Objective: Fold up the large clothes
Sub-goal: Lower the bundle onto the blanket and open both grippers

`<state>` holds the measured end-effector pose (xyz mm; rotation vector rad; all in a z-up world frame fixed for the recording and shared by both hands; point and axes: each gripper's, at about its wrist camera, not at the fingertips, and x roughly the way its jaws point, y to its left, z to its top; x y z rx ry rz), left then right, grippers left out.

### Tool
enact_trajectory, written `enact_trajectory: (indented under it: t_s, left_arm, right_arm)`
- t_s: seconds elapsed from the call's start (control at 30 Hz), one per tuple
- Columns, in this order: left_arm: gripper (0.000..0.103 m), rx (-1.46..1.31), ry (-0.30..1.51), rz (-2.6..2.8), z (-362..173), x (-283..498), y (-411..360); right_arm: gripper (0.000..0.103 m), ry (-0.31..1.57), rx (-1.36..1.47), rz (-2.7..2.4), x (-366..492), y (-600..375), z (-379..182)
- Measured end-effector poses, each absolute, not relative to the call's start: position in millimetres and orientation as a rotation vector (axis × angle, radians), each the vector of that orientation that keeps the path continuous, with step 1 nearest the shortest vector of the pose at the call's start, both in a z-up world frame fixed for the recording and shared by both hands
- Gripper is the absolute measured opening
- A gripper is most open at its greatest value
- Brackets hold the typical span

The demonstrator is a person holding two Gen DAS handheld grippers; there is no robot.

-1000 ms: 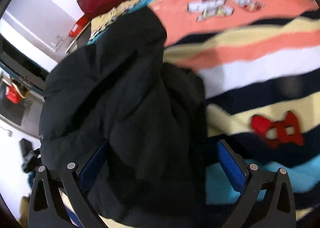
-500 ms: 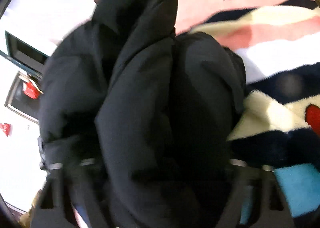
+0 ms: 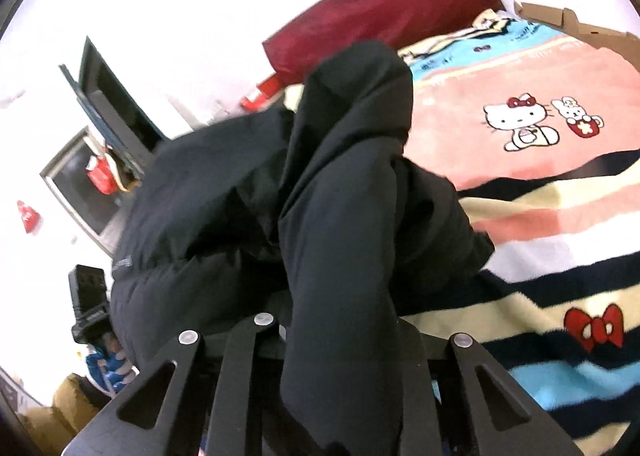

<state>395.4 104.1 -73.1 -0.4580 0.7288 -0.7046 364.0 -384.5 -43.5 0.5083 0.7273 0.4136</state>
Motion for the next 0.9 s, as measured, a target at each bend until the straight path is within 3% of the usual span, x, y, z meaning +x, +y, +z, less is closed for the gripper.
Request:
enact_trajectory:
  t_s: [0.13,0.27,0.3,0.37,0.43,0.5,0.67,0.9]
  left_arm:
    - [0.016,-0.466,0.719,-0.72,-72.1,370.1,125.3]
    - [0.017,-0.478,0.85,-0.652,-121.1,368.1,139.6]
    - [0.023,-0.48,0.884,-0.619,-133.7,369.1,145.8]
    - [0.032,-0.534,0.917,-0.59,-149.1,367.9,160.0]
    - [0.039,-0.62,0.909,-0.553,-154.7,366.9,185.1]
    - [0.043,-0.675,0.875,-0.509,-149.7,360.3,206.6]
    - [0.043,-0.678,0.824,-0.354,-121.9,326.6,249.3]
    - [0.043,-0.522,0.804,-0.241,-72.5,268.8,241.5]
  right_arm:
    - [0.017,0.729,0.559,0.447,342.2,-386.3,-45.0]
    - [0.018,0.816,0.596,0.389,323.4,-394.2,-90.3]
    - [0.021,0.845,0.602,0.358,319.1,-396.6,-103.9]
    - [0.032,0.884,0.615,0.285,314.0,-407.6,-128.4]
    - [0.057,0.891,0.625,0.226,308.1,-416.7,-133.9]
    - [0.068,0.882,0.612,0.171,303.6,-426.2,-131.5]
    - [0.068,0.856,0.536,0.088,283.5,-431.7,-102.6]
    - [0.068,0.83,0.436,0.079,232.4,-408.6,-58.1]
